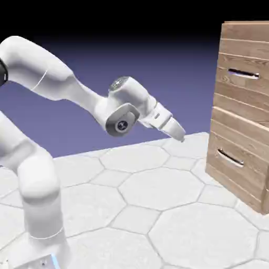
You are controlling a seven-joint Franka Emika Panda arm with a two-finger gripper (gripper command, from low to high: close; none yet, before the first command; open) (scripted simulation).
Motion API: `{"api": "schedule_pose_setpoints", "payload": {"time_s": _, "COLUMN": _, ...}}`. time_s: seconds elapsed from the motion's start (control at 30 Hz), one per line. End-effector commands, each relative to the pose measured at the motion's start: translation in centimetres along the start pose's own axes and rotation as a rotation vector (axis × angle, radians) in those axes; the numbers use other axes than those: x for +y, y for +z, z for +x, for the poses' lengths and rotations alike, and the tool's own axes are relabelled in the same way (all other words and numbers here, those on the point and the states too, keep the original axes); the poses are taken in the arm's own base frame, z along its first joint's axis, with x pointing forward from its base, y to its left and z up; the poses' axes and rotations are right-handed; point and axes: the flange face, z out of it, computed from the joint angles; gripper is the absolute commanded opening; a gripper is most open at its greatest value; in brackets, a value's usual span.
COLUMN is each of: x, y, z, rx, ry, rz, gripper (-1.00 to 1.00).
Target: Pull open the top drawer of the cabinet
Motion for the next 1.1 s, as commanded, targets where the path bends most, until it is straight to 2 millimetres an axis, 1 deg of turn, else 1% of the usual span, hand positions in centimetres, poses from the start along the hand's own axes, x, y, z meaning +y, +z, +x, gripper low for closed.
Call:
{"api": "schedule_pose_setpoints", "payload": {"time_s": 0.0, "x": -0.9, "y": -0.3, "z": 0.4, "rx": 0.004, "ry": -0.078, "rz": 0.018, "gripper": 0.0}}
{"api": "schedule_pose_setpoints", "payload": {"time_s": 0.13, "x": -4.0, "y": -1.7, "z": 1.9, "rx": 0.032, "ry": -0.387, "rz": 0.082, "gripper": 0.0}}
{"api": "schedule_pose_setpoints", "payload": {"time_s": 0.27, "x": -6.5, "y": -3.0, "z": 3.5, "rx": 0.08, "ry": -0.69, "rz": 0.127, "gripper": 0.0}}
{"api": "schedule_pose_setpoints", "payload": {"time_s": 0.4, "x": -8.6, "y": -3.9, "z": 5.0, "rx": 0.142, "ry": -0.987, "rz": 0.15, "gripper": 0.0}}
{"api": "schedule_pose_setpoints", "payload": {"time_s": 0.57, "x": -10.6, "y": -4.6, "z": 6.9, "rx": 0.23, "ry": -1.349, "rz": 0.145, "gripper": 0.0}}
{"api": "schedule_pose_setpoints", "payload": {"time_s": 0.8, "x": -12.6, "y": -4.4, "z": 9.4, "rx": 0.357, "ry": -1.844, "rz": 0.068, "gripper": 0.0}}
{"api": "schedule_pose_setpoints", "payload": {"time_s": 0.93, "x": -13.5, "y": -3.5, "z": 10.7, "rx": 0.42, "ry": -2.122, "rz": -0.015, "gripper": 0.0}}
{"api": "schedule_pose_setpoints", "payload": {"time_s": 1.07, "x": -14.2, "y": -2.3, "z": 11.9, "rx": 0.47, "ry": -2.399, "rz": -0.127, "gripper": 0.0}}
